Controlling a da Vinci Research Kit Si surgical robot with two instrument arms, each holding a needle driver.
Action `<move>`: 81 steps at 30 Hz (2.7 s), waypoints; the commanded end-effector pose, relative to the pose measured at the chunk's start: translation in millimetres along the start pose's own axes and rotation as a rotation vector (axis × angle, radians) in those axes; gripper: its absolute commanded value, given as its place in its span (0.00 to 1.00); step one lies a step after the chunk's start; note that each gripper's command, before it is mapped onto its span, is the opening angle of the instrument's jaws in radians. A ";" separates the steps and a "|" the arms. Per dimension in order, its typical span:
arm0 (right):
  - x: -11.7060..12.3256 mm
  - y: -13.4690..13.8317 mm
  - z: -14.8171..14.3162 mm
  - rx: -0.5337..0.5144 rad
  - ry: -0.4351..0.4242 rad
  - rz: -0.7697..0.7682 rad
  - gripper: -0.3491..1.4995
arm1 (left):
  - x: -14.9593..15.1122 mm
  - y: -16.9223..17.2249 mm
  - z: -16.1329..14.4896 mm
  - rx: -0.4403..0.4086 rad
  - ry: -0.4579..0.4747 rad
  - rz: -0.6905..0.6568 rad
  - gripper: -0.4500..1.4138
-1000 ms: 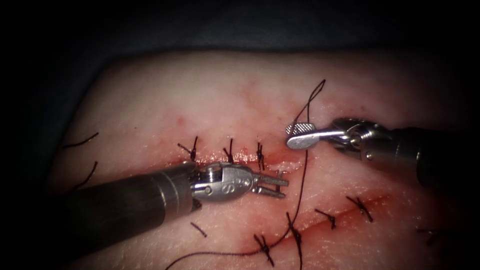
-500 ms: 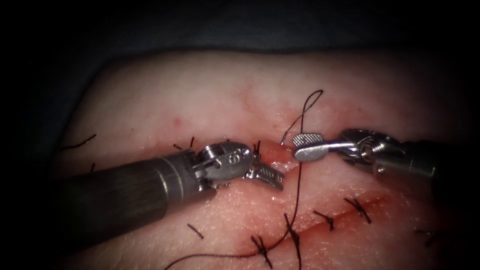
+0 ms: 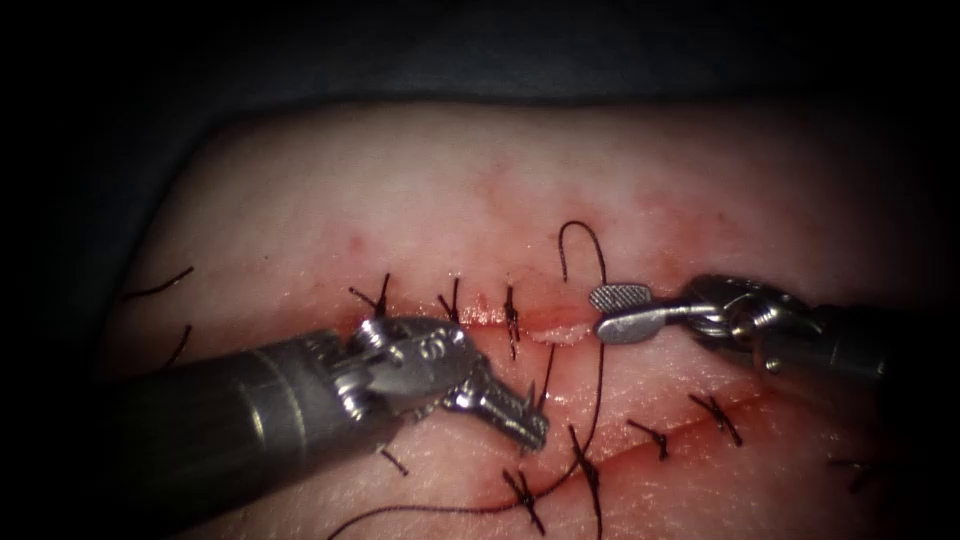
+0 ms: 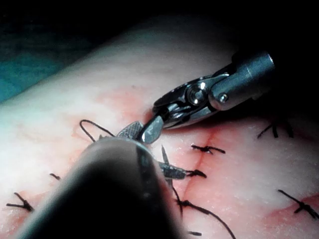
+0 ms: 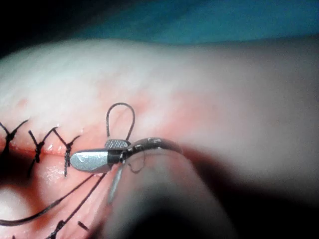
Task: Wound Closure
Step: Pull needle through tissue with left holder, then pass needle to right jaws
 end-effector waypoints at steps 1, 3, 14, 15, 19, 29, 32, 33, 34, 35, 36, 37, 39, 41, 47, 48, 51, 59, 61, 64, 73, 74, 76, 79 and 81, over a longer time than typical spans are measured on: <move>0.1 0.3 1.1 0.001 -0.002 -0.003 0.73 | 0.7 -0.6 0.3 0.005 0.000 0.019 0.00; -0.5 0.3 1.1 0.001 -0.004 -0.010 0.74 | 1.3 0.5 0.4 0.043 0.007 0.202 0.00; -2.3 -3.0 1.2 -0.151 -0.133 -0.194 0.55 | 6.0 6.2 -3.2 0.539 0.096 0.756 0.00; -2.4 -3.4 1.6 -0.166 -0.144 -0.212 0.55 | 6.2 6.3 -3.6 0.558 0.098 0.762 0.00; -2.8 -4.3 3.4 -0.229 -0.167 -0.309 0.55 | 7.1 7.0 -4.8 0.572 0.127 0.796 0.00; -4.8 -5.3 4.0 -0.541 -0.350 -0.650 0.55 | 10.4 8.6 -8.5 0.609 0.164 0.918 0.00; -4.7 -6.0 2.6 -0.593 -0.289 -0.644 0.75 | 10.9 8.6 -10.4 0.638 0.168 0.930 0.00; -4.6 -6.2 2.4 -0.583 -0.293 -0.644 0.75 | 11.2 8.6 -10.7 0.645 0.169 0.936 0.00; -4.1 -7.0 1.9 -0.512 -0.259 -0.637 0.80 | 11.7 8.5 -11.4 0.663 0.175 0.960 0.00; -3.8 -7.5 1.6 -0.474 -0.213 -0.607 0.85 | 11.9 8.5 -11.7 0.672 0.182 0.967 0.00; -3.8 -7.5 1.6 -0.474 -0.213 -0.607 0.85 | 11.9 8.5 -11.7 0.672 0.182 0.967 0.00; -3.0 -8.7 0.8 -0.405 -0.092 -0.548 0.93 | 12.2 8.5 -12.2 0.690 0.188 0.988 0.00; -2.1 -9.8 0.1 -0.374 -0.009 -0.529 0.95 | 12.5 8.5 -12.5 0.694 0.199 0.997 0.00; -1.0 -11.0 -0.8 -0.352 0.039 -0.487 0.95 | 12.8 8.6 -12.7 0.700 0.208 1.013 0.00; -0.4 -12.7 -2.2 -0.312 0.099 -0.356 0.91 | 11.7 8.8 -12.6 0.706 0.224 1.042 0.00; -0.6 -12.5 -2.1 -0.310 0.102 -0.334 0.88 | 11.4 8.7 -12.4 0.707 0.223 1.045 0.00; -2.4 -10.6 -0.6 -0.312 0.107 -0.209 0.89 | 9.2 8.1 -10.9 0.716 0.219 1.064 0.00; -6.6 -7.9 3.8 -0.345 0.071 -0.119 0.95 | 6.0 7.1 -9.3 0.695 0.188 1.057 0.00; -7.8 -7.3 4.8 -0.352 0.049 -0.099 0.96 | 5.4 6.7 -9.5 0.689 0.190 1.054 0.00; -8.2 -7.0 5.5 -0.350 0.040 -0.084 0.96 | 4.9 6.2 -9.8 0.693 0.188 1.040 0.00; -8.2 -8.0 7.5 -0.344 0.041 -0.081 0.27 | 4.5 5.7 -9.3 0.697 0.187 1.036 0.00; -8.2 -8.0 7.7 -0.342 0.047 -0.082 0.00 | 4.5 5.7 -9.2 0.698 0.187 1.036 0.00; -8.2 -7.9 7.7 -0.339 0.045 -0.082 0.00 | 4.4 5.8 -9.3 0.696 0.184 1.037 0.00; -8.1 -7.6 6.2 -0.392 0.021 -0.185 0.00 | 4.2 5.8 -9.5 0.694 0.179 1.037 0.00; -7.7 -7.8 4.1 -0.436 -0.023 -0.222 0.00 | 4.1 5.8 -9.6 0.696 0.178 1.036 0.00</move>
